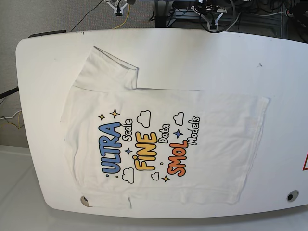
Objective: Fold the T-shirt properly
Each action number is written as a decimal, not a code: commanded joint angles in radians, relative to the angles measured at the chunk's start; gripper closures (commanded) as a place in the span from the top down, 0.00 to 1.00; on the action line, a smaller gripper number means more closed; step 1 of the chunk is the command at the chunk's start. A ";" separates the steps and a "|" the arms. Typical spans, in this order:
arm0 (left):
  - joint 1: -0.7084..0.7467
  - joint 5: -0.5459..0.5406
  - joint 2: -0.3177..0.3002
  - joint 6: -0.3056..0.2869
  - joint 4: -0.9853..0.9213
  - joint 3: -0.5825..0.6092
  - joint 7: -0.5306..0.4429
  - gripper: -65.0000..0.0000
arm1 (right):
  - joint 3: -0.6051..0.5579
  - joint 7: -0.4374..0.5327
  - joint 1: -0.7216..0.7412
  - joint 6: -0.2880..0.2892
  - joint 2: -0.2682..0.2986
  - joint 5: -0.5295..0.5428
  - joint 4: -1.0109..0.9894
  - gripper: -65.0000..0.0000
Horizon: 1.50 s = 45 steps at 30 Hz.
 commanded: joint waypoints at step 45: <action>0.478 -0.082 -0.133 -0.134 0.593 -0.007 -0.042 0.00 | -0.073 -0.009 -0.405 0.042 0.107 0.022 0.468 0.00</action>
